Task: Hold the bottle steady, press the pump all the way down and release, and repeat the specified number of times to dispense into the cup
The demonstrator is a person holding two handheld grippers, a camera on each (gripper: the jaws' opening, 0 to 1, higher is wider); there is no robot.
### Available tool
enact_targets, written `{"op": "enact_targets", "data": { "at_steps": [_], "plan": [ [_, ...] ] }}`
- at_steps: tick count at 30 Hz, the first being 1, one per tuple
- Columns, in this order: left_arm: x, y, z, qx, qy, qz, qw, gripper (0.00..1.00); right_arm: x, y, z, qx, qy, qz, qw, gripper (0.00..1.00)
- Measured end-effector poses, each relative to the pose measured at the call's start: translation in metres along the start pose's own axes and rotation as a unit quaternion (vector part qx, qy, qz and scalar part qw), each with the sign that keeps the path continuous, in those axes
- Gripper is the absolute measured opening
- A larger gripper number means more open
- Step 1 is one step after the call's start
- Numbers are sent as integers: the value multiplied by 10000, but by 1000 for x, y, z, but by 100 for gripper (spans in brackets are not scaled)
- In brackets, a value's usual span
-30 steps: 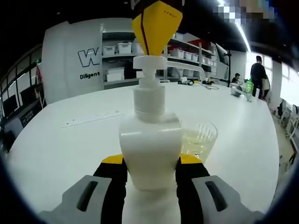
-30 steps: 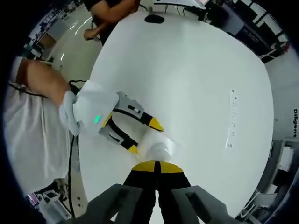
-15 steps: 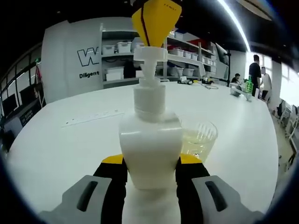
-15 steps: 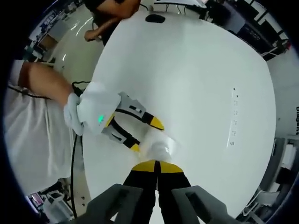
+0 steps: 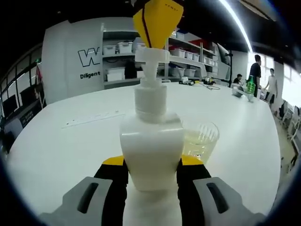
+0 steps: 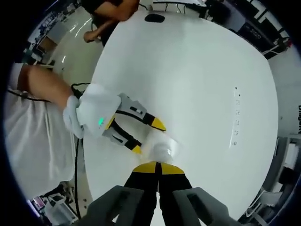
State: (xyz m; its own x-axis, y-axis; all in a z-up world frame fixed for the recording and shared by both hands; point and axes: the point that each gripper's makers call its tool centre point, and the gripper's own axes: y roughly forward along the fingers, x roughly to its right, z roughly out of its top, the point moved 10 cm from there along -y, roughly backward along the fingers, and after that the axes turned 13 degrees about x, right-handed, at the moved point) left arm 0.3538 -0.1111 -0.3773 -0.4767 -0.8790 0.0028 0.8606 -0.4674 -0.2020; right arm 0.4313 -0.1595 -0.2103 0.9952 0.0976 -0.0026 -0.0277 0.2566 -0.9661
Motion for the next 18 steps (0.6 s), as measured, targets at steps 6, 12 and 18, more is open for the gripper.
{"op": "enact_targets", "data": {
  "at_steps": [6, 12, 18],
  "plan": [
    [0, 0, 0, -5, -6, 3, 10000, 39, 1, 3, 1, -106, 98, 24, 9999, 0],
    [0, 1, 0, -1, -25, 7, 10000, 39, 3, 4, -3, 16, 155, -26, 9999, 0],
    [0, 1, 0, -13, -13, -7, 10000, 39, -3, 2, -1, -41, -104, -46, 9999, 0]
  ]
}}
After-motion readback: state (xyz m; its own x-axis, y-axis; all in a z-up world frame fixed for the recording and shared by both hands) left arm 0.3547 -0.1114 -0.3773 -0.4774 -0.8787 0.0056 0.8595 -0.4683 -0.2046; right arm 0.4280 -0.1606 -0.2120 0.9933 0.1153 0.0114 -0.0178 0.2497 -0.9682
